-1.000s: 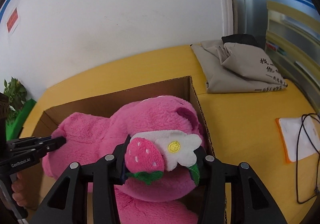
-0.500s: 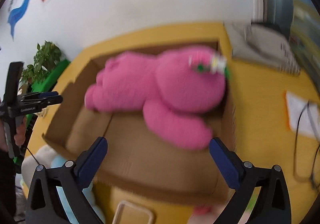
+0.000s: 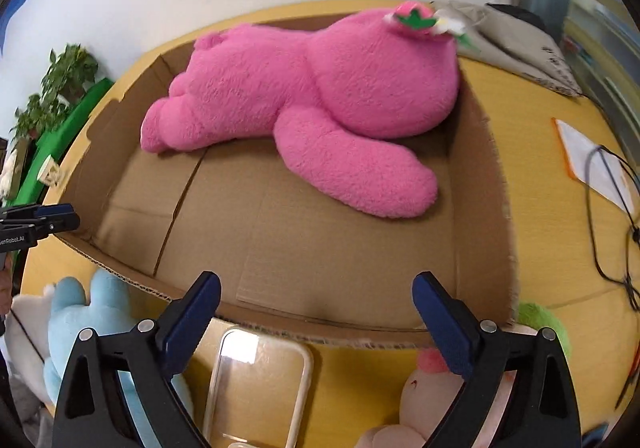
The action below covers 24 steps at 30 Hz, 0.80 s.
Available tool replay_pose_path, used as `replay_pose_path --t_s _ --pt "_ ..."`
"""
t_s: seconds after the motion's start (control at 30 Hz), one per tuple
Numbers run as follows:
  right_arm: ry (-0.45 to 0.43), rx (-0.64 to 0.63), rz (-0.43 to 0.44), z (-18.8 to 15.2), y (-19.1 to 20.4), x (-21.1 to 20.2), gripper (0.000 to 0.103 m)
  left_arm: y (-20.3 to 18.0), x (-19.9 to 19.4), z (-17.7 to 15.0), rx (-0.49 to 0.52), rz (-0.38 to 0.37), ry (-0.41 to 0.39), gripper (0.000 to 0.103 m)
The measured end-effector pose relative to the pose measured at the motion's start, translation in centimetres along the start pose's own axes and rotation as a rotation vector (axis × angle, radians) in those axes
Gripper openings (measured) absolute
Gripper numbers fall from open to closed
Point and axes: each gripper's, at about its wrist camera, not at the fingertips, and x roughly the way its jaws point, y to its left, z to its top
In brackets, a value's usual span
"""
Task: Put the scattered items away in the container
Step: 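Carry the pink bear with both grippers into the cardboard box and open them, then withdraw both grippers and move them toward the light blue plush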
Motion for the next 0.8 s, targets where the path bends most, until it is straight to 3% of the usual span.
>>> replay_pose_path --t_s 0.13,0.2,0.27,0.3,0.37,0.5,0.6,0.8 --pt "-0.166 -0.014 -0.017 -0.4 1.4 -5.5 0.103 -2.2 -7.7 -0.1 0.059 0.002 -0.222 0.048" --pt "-0.255 -0.037 -0.032 -1.0 2.5 -8.6 0.103 -3.3 -11.8 -0.8 0.067 -0.021 -0.314 0.061" --pt "-0.317 -0.060 -0.053 -1.7 3.9 -11.3 0.103 -4.3 -15.8 -2.4 0.072 -0.049 -0.403 0.084" --pt "-0.343 -0.068 -0.067 -2.2 4.6 -12.5 0.103 -4.9 -17.3 -3.5 0.081 -0.051 -0.435 0.084" --pt "-0.375 -0.074 -0.092 -3.4 5.3 -14.1 0.103 -6.6 -18.9 -5.8 0.109 -0.030 -0.461 0.084" --pt "-0.414 -0.021 -0.114 -5.8 5.4 -16.1 0.103 -9.2 -18.7 -9.9 0.121 0.013 -0.459 0.084" --pt "-0.420 -0.009 -0.128 -7.2 5.2 -17.2 0.103 -10.3 -18.8 -12.7 0.082 -0.006 -0.479 0.084" --pt "-0.435 -0.055 -0.165 -9.1 5.7 -18.9 0.103 -11.9 -18.4 -14.8 0.038 -0.015 -0.510 0.084"
